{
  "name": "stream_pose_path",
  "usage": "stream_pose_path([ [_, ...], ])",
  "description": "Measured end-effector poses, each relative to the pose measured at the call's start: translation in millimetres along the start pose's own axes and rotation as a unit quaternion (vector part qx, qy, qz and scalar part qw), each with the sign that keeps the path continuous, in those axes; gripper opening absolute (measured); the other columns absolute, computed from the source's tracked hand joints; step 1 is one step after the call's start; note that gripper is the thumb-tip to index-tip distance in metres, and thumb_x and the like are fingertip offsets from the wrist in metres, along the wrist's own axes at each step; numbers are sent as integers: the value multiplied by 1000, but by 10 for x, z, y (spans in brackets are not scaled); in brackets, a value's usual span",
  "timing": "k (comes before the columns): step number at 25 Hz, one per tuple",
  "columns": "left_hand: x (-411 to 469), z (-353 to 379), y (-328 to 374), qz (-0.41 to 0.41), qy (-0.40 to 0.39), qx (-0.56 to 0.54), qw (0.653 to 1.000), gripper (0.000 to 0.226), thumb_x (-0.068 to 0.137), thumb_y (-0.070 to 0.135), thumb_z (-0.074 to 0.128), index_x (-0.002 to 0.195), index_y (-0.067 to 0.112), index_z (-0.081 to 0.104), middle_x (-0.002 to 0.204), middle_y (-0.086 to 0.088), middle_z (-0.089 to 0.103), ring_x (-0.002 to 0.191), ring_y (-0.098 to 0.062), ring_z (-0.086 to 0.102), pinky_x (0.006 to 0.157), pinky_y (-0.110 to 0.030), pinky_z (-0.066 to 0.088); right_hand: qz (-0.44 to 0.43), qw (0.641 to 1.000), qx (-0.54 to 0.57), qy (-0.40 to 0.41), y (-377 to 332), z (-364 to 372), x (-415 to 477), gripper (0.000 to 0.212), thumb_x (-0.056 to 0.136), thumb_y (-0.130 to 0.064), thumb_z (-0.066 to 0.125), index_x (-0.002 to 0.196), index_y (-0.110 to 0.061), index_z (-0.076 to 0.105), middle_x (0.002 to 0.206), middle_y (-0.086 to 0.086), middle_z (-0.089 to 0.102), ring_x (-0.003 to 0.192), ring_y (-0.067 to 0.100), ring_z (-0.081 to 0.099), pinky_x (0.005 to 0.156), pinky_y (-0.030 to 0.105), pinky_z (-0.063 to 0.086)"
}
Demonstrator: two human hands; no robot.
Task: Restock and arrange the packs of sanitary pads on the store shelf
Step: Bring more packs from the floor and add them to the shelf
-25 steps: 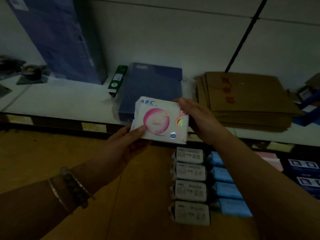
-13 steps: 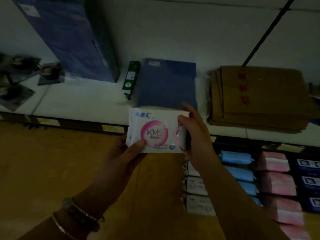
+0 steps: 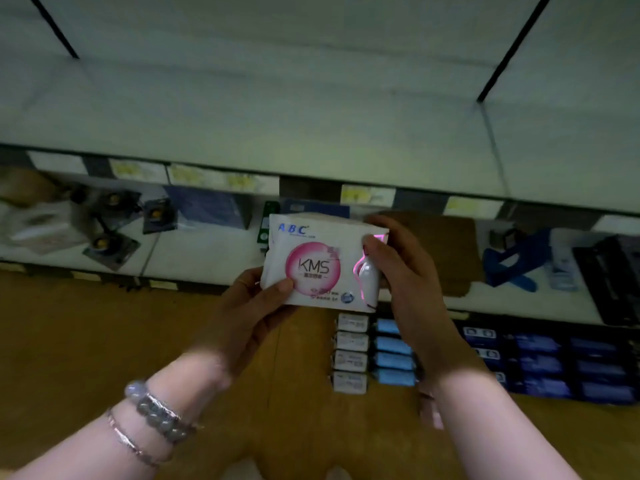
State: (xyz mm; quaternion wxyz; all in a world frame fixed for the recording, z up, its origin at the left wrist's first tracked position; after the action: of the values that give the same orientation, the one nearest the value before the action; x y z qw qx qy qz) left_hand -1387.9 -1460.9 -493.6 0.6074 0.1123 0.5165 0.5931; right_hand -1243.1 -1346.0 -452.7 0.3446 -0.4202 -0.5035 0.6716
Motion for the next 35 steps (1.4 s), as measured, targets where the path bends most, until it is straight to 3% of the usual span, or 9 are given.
stream_pose_path([
  [6,-816,945,1102,72,-57,28,995,97,32,42,92,113,5,52,105,-15,70,93,-21,69,66,-21,55,-79,996,-42,-10,-1673,-30,-492,55,72,-25,67,124,-13,53,94,-7,63,78,-8,61,69,7,44],
  [13,-1415,1990,2151,182,-104,21,978,88,35,39,92,109,9,55,103,-8,71,88,-16,69,68,-21,55,-178,979,-79,-60,-3329,-147,-959,61,63,-21,77,118,-23,50,105,-5,64,92,1,61,81,17,50],
  [17,-1707,2438,2579,233,-127,32,964,84,38,39,92,108,8,60,103,-8,70,91,-15,69,73,-21,55,-213,971,-79,-81,-3979,-204,-1133,52,76,-11,73,121,-20,48,103,-5,64,93,5,61,80,19,51],
  [21,-1798,2672,2854,262,-144,48,953,83,36,38,93,107,9,62,102,-7,71,90,-14,68,74,-21,55,-238,961,-107,-96,-4345,-186,-1152,60,69,-14,78,120,-23,47,108,-6,63,90,3,63,76,21,52],
  [26,-1544,2697,3123,288,-154,81,942,80,44,32,91,114,12,60,107,-5,70,97,-15,67,77,-22,54,-239,962,-111,-77,-4453,-151,-790,61,70,3,75,119,-20,47,103,-10,59,81,3,61,68,19,53],
  [29,-1156,2617,3250,295,-103,190,931,56,63,26,82,113,14,61,108,-4,70,105,-19,64,94,-31,48,-229,966,-113,-50,-4395,-164,-379,64,68,8,75,120,-17,48,101,-9,59,81,5,61,72,17,54],
  [31,-789,2545,3386,289,-60,246,923,60,67,23,78,122,10,58,116,-6,66,110,-23,61,99,-36,45,-215,970,-115,-21,-4322,-172,-20,62,67,11,75,119,-12,52,97,-5,60,77,5,60,62,12,51],
  [33,-408,2455,3568,271,-13,287,919,57,76,18,75,129,10,53,123,-5,60,112,-22,58,99,-33,43,-199,973,-119,3,-4251,-161,379,62,66,10,76,119,-10,52,103,3,59,78,5,59,58,11,50],
  [35,-118,2431,3747,272,4,335,902,47,83,14,68,127,12,54,121,-5,58,111,-20,56,95,-28,41,-189,971,-144,12,-4170,-135,749,62,65,7,78,117,-14,51,110,5,57,85,7,59,67,15,52],
])
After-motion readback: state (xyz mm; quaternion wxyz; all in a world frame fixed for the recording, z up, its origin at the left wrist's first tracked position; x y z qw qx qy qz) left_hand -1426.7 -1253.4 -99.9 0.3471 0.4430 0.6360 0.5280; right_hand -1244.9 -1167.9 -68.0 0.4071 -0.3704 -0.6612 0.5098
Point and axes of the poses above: each hand's wrist, its own x-axis towards the middle knuckle, its own z-axis out of the palm, y = z × x, the point moved 10 cm from there along x, towards the middle knuckle
